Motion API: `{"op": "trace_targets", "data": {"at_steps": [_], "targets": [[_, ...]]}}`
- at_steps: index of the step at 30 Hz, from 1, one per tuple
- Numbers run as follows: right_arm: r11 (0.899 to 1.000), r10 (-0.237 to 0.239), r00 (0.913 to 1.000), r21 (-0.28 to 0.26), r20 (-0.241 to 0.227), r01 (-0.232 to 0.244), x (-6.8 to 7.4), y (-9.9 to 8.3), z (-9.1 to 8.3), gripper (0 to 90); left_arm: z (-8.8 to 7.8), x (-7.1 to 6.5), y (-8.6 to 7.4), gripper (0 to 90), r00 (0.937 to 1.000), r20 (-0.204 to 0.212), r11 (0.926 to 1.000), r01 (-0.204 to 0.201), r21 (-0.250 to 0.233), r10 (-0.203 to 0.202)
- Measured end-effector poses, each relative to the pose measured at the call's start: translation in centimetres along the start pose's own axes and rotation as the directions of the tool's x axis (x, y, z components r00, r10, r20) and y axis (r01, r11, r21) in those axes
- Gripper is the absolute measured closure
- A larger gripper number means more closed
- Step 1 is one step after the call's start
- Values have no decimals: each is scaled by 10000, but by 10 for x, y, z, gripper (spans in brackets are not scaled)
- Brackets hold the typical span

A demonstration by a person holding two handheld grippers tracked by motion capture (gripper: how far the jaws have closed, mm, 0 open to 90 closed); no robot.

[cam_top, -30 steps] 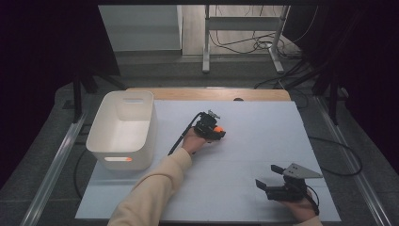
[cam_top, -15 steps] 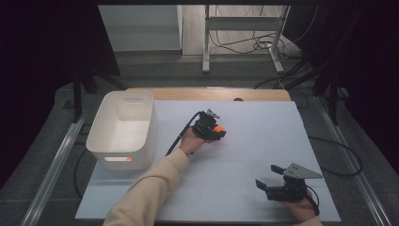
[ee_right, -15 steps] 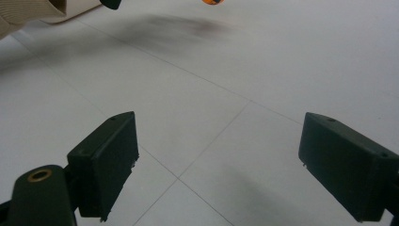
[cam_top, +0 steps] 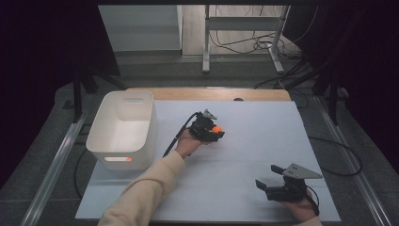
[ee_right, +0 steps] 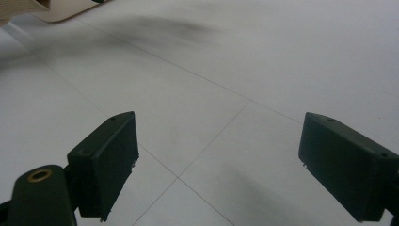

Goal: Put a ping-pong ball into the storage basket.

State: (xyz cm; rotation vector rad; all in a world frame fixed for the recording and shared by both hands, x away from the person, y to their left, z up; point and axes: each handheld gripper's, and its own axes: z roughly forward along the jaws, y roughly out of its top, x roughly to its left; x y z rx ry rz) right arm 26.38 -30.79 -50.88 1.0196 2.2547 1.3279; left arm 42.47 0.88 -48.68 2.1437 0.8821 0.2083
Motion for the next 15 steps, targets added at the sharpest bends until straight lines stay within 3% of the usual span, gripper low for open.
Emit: {"op": "trace_targets", "data": {"at_steps": [15], "targets": [[10000, 1, 10000, 16, 18, -1, 0, 0, 0, 130, -20, -5, 3, 496, 9994, -119, 9992, -337, -237, 334]]}}
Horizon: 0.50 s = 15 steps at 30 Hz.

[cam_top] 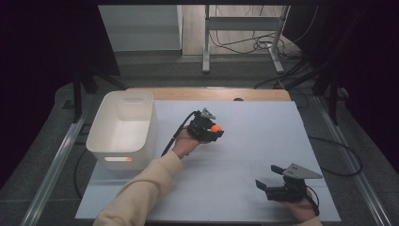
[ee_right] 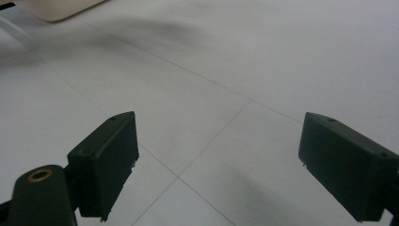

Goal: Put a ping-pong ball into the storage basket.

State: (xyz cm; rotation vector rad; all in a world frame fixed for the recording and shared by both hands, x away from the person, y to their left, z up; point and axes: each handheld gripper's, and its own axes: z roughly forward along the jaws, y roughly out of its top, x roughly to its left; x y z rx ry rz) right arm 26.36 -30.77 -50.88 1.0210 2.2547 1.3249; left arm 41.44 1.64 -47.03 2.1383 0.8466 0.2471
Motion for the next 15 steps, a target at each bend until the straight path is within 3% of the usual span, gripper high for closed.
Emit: {"op": "trace_targets", "data": {"at_steps": [15], "targets": [[10000, -5, 10000, 10, 13, 5, 0, 0, 0, 130, -13, -5, -3, 496, 9999, 54, 9996, -136, -242, 137]]}}
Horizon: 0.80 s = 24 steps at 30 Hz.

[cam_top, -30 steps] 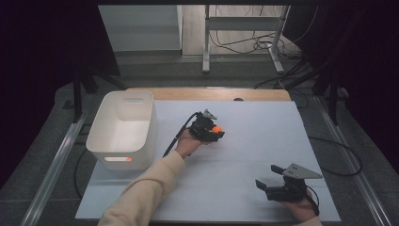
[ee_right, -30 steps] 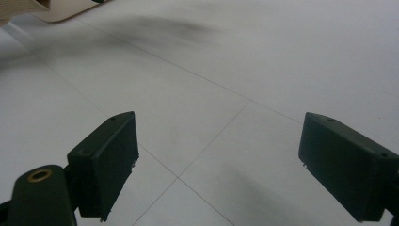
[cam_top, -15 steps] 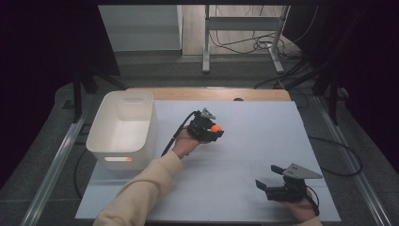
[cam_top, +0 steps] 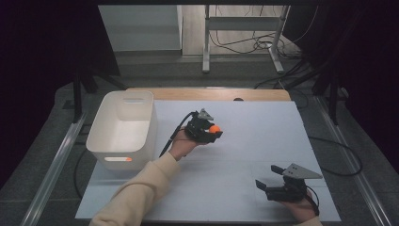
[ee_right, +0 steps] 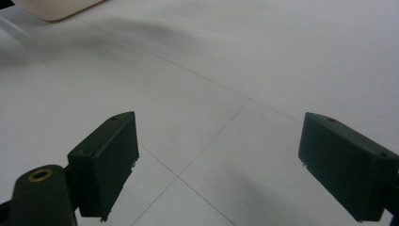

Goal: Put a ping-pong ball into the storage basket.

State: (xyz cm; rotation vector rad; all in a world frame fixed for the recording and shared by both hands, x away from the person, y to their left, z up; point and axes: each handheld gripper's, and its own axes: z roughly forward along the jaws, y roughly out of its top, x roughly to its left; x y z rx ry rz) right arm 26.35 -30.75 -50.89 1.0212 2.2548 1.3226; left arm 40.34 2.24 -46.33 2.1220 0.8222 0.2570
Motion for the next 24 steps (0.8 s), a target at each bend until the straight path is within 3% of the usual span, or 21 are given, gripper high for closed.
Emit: {"op": "trace_targets", "data": {"at_steps": [12, 24], "targets": [[10000, -8, 10000, 7, 13, 8, 0, 0, 0, 131, -13, -2, 1, 496, 9996, -126, 9996, -262, -71, 261], [10000, -23, 10000, 40, 16, 23, 0, 0, 0, 131, -26, -4, 0, 496, 9996, -120, 9992, -278, -297, 274]]}}
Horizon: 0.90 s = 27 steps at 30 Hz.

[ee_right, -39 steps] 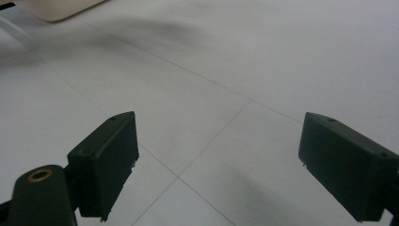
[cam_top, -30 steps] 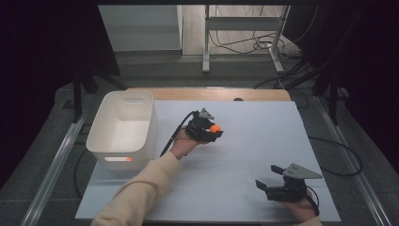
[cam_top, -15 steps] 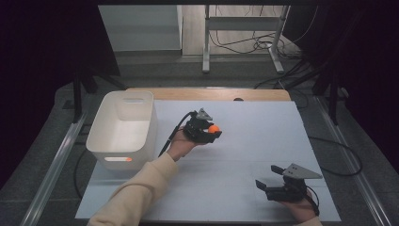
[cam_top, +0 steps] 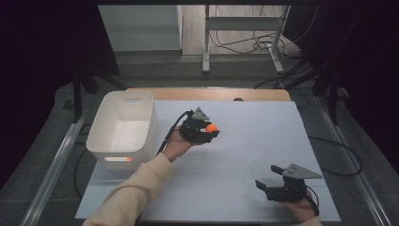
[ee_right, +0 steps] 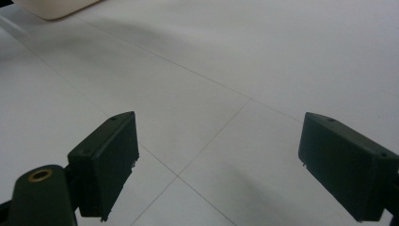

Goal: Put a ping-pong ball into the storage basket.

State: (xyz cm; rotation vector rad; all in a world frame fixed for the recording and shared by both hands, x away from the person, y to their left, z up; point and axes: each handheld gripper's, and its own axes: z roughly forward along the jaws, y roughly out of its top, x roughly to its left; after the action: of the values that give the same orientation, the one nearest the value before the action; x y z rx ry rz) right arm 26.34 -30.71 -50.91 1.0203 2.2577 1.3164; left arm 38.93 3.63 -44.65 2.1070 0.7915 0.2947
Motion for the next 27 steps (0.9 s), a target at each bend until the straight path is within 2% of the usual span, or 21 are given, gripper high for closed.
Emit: {"op": "trace_targets", "data": {"at_steps": [27], "targets": [[10000, -19, 10000, 11, 16, 19, 0, 0, 0, 132, -11, -2, 0, 496, 9999, -101, 9997, -121, -188, 120]]}}
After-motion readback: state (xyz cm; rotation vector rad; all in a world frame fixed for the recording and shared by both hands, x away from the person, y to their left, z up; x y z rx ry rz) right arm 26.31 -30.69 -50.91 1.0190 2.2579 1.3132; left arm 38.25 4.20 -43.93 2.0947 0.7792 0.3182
